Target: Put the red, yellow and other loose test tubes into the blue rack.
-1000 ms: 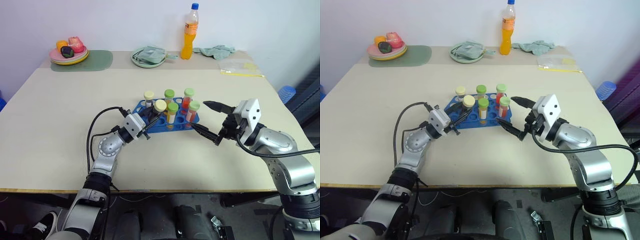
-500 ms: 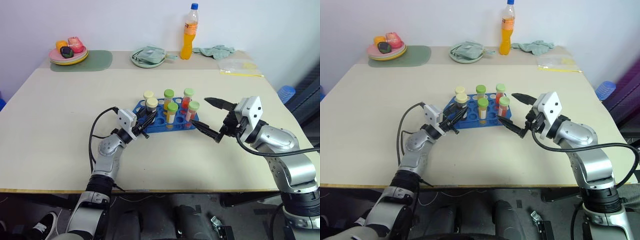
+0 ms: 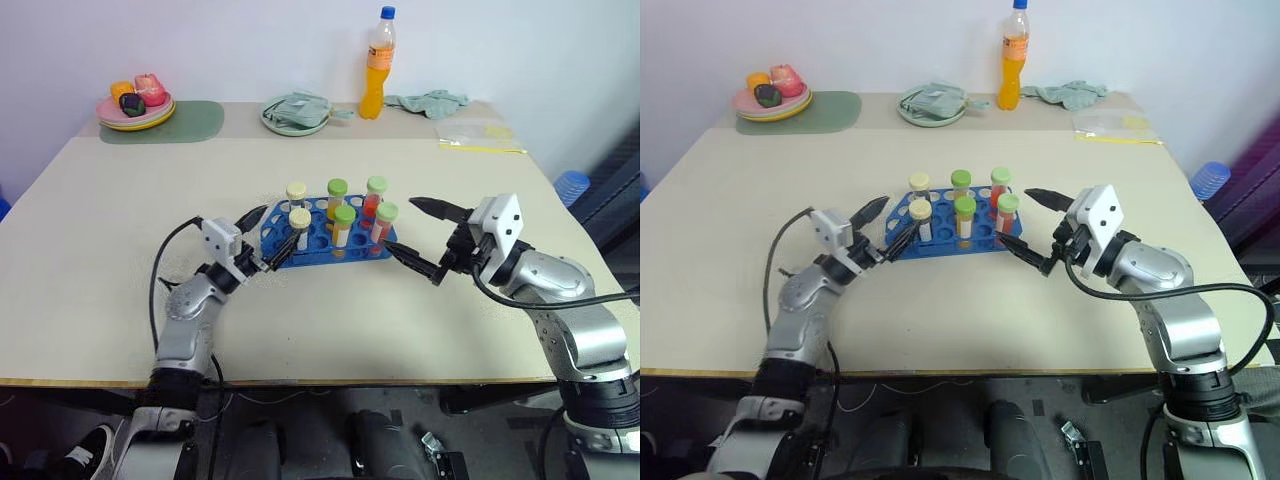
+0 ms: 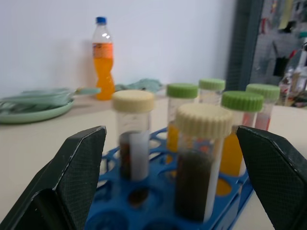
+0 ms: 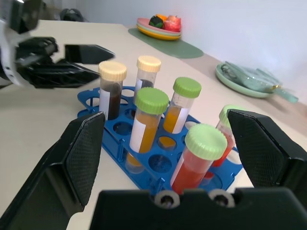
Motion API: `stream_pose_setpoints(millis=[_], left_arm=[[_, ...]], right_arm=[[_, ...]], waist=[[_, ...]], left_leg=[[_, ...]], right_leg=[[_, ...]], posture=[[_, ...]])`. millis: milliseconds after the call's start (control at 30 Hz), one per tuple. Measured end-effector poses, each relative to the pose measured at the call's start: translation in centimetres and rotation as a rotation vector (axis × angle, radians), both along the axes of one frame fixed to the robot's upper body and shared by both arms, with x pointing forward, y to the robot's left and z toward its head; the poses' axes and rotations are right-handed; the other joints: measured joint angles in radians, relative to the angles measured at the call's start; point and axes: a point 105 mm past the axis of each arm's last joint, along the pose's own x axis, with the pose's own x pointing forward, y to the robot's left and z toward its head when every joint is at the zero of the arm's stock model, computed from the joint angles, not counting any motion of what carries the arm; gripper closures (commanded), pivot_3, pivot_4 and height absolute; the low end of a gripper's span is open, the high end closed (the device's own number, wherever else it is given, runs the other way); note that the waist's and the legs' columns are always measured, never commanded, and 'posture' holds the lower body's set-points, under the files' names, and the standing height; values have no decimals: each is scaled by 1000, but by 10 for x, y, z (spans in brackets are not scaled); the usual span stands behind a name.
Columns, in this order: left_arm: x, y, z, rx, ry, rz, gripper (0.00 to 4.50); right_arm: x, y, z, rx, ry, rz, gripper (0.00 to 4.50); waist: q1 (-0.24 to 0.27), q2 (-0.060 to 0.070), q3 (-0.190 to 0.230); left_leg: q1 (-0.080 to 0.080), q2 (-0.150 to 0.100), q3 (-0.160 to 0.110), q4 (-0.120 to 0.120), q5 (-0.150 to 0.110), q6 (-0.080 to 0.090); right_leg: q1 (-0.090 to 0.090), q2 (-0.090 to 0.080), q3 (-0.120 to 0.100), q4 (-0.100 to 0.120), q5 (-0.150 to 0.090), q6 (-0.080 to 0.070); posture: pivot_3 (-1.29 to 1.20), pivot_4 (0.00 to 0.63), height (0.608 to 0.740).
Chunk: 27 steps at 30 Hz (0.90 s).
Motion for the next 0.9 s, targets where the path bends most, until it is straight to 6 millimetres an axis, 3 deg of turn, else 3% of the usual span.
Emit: stream_pose_setpoints(millis=[233,400,500,667,900], left_arm=[[-28,43,6,168,64,-36,70],[-37,57,10,292,82,-122,70],[-45,77,24,358,66,-150,70],[-57,73,28,374,96,-249,70],[-57,64,25,361,135,-315,70]], right_arm=[[-6,-4,-16,-11,61,25,0],[-14,-9,-29,-23,113,44,0],[-21,-16,-35,-43,146,48,0],[-21,-39,-19,-49,88,-2,0],[-24,-45,-28,-64,115,-25,0]], waist=[[3,0,0],[4,0,0],[1,1,1],[2,2,1],[2,2,2]], left_leg=[[0,0,0,0,0,0],[0,0,1,0,0,0],[0,0,2,-1,0,0],[0,0,2,-1,0,0],[0,0,2,-1,0,0]], right_leg=[[0,-1,0,0,-2,-4],[-1,-1,0,-1,-3,-4],[-2,-1,0,-1,-3,-5],[-2,-1,0,-1,-3,-5],[-2,-1,0,-1,-3,-5]], posture=[[0,150,740],[0,150,740],[0,150,740],[0,150,740],[0,150,740]])
